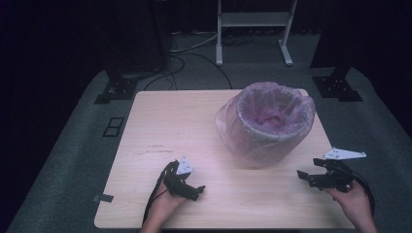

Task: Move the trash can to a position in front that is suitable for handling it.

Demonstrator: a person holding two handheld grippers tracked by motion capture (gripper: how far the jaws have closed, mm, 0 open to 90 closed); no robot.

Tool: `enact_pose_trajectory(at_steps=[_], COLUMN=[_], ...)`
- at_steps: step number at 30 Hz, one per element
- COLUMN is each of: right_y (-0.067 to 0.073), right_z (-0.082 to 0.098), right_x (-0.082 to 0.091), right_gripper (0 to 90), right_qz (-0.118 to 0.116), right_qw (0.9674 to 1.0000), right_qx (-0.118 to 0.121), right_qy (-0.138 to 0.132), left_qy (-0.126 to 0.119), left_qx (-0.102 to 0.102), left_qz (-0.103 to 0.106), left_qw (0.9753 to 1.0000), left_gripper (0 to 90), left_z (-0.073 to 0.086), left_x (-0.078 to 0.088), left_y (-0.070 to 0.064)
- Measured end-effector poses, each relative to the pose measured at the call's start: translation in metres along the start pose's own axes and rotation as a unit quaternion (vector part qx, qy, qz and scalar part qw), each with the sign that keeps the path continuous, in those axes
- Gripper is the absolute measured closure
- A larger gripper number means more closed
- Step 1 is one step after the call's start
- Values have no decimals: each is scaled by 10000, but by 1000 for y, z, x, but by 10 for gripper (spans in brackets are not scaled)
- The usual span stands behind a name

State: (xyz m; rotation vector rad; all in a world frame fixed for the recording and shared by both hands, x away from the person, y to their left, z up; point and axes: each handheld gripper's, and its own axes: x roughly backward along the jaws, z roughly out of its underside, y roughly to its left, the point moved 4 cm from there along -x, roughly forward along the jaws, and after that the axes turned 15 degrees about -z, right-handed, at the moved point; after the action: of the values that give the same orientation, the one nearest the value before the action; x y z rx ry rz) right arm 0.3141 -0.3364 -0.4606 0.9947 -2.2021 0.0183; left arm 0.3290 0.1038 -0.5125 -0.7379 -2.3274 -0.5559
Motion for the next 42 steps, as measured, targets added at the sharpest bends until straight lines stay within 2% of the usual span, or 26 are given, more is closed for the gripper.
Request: enact_pose_trajectory(at_steps=[10, 20, 26, 33, 42], right_y=[5, 9, 10, 10, 12], right_z=[-13, -35, -47, -67, -92], right_x=[16, 35, 45, 59, 64], right_gripper=[137, 136, 136, 136, 136], right_qz=[-2, 40, 98, 116, 145], right_qw=[10000, 9997, 9995, 9990, 9984], right_qx=[-31, -16, 33, 111, 263], right_qy=[-83, -243, -288, -411, -473], left_qy=[3, 14, 0, -20, -23], left_qx=[-1, -19, 13, -73, -118], left_qz=[1, 9, -8, 90, 132], left_qw=[10000, 10000, 10000, 9999, 9998], left_gripper=[0, 0, 0, 0, 0], left_z=[0, 1, 4, 11, 15], left_x=[0, 1, 4, 10, 15], left_y=[0, 1, 3, 5, 7])
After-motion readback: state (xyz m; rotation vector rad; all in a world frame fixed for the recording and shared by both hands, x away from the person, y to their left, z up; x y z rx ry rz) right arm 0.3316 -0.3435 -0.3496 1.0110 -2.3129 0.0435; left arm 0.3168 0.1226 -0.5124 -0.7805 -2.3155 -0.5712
